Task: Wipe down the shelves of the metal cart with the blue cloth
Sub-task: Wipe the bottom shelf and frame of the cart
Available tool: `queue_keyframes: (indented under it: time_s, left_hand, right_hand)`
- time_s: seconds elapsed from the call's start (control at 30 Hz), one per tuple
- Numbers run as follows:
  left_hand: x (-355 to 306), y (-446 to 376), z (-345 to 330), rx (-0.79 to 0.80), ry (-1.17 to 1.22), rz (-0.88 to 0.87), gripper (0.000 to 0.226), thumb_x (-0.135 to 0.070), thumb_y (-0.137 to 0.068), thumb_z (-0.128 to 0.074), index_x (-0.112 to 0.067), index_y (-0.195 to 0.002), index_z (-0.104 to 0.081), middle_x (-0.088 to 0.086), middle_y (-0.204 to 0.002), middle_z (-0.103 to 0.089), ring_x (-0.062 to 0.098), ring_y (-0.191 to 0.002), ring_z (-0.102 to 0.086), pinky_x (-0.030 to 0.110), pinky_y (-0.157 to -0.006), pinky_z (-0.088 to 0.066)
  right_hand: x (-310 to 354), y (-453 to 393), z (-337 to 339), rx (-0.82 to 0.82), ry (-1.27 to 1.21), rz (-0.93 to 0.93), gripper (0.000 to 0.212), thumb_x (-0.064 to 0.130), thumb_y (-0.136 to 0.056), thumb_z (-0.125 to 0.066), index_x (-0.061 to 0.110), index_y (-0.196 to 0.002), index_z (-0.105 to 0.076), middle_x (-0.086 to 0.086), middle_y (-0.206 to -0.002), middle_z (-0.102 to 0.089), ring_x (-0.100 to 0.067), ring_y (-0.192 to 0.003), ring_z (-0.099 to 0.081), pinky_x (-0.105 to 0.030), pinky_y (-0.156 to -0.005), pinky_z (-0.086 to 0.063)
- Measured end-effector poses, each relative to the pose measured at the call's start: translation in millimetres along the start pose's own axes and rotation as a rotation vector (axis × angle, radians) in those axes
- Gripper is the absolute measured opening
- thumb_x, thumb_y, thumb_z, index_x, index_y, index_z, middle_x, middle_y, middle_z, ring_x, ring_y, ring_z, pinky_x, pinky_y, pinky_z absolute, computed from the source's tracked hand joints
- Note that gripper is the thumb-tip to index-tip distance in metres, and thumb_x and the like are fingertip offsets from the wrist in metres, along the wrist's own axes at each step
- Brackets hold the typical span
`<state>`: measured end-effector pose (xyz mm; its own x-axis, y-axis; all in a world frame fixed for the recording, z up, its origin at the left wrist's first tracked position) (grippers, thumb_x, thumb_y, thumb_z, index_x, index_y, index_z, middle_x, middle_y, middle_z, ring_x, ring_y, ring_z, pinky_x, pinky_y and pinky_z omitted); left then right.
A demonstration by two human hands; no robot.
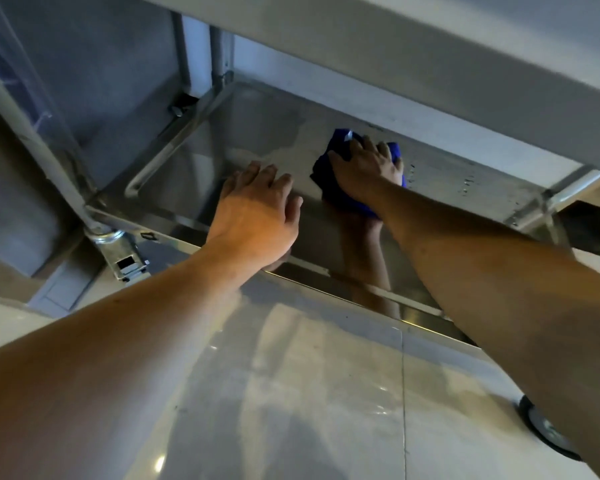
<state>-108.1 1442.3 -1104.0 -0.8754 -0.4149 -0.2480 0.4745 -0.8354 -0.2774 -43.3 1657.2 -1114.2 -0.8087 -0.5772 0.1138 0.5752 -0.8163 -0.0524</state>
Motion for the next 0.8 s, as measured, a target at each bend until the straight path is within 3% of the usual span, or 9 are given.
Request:
queue_keyframes:
  time_s: [0.17,0.3,0.4,0.5,0.63,0.8]
  left_hand:
    - [1,0,5,-0.015,0.01,0.015,0.049,-0.047,-0.098,-0.032,-0.017,-0.131,-0.054,0.012,-0.133,-0.059,0.032,-0.128,-0.049,0.051,-0.108,-0.038]
    - [-4,8,19,-0.111,-0.097,0.046,0.042,-0.039,-0.096,-0.038,-0.011,-0.114,-0.062,0.02,-0.108,-0.065,0.041,-0.108,-0.055,0.052,-0.089,-0.044]
    - [-12,10,23,-0.148,-0.082,0.072,0.036,-0.034,-0.095,-0.045,-0.009,-0.113,-0.063,0.023,-0.103,-0.065,0.042,-0.103,-0.056,0.052,-0.083,-0.045]
    - [-29,5,18,-0.128,-0.003,0.068,0.039,-0.038,-0.096,-0.042,-0.014,-0.122,-0.06,0.019,-0.112,-0.065,0.041,-0.109,-0.056,0.053,-0.088,-0.048]
    - [-66,-1,2,-0.081,0.077,-0.032,0.044,-0.039,-0.097,-0.042,-0.019,-0.132,-0.059,0.014,-0.136,-0.059,0.037,-0.126,-0.05,0.051,-0.103,-0.041]
    - [-92,-5,-4,-0.085,0.116,-0.112,0.045,-0.039,-0.099,-0.039,-0.019,-0.134,-0.058,0.011,-0.138,-0.058,0.033,-0.128,-0.051,0.05,-0.105,-0.041]
  right_hand:
    - [25,69,0,-0.001,-0.003,0.098,0.065,0.065,-0.096,-0.027,0.031,-0.15,-0.037,-0.001,-0.163,-0.026,-0.03,-0.149,-0.018,-0.059,-0.117,-0.009]
    - [36,129,1,0.032,-0.051,0.189,0.066,0.064,-0.094,-0.026,0.032,-0.151,-0.036,-0.002,-0.164,-0.024,-0.03,-0.15,-0.014,-0.06,-0.118,-0.008]
    - [31,164,5,0.082,-0.031,0.295,0.071,0.067,-0.092,-0.021,0.033,-0.154,-0.03,0.0,-0.165,-0.021,-0.028,-0.151,-0.012,-0.058,-0.119,-0.008]
    - [12,186,10,0.099,0.007,0.364,0.069,0.067,-0.096,-0.02,0.032,-0.155,-0.029,0.001,-0.166,-0.02,-0.026,-0.152,-0.009,-0.058,-0.12,-0.01]
    - [-4,183,16,0.054,-0.03,0.317,0.064,0.061,-0.095,-0.025,0.035,-0.154,-0.031,0.006,-0.163,-0.027,-0.025,-0.15,-0.016,-0.056,-0.119,-0.015]
    - [-21,151,9,0.098,-0.032,0.194,0.066,0.056,-0.094,-0.029,0.037,-0.156,-0.02,0.005,-0.166,-0.017,-0.027,-0.152,-0.01,-0.057,-0.12,-0.01]
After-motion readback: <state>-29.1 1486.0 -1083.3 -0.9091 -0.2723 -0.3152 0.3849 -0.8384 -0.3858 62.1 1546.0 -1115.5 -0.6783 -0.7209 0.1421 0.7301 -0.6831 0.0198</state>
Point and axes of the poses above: each hand's wrist, its own y-axis away from the middle knuckle, its own z-axis out of the back of the hand, x = y × z, the point moved 8 cm from there along -y, towards the middle knuckle
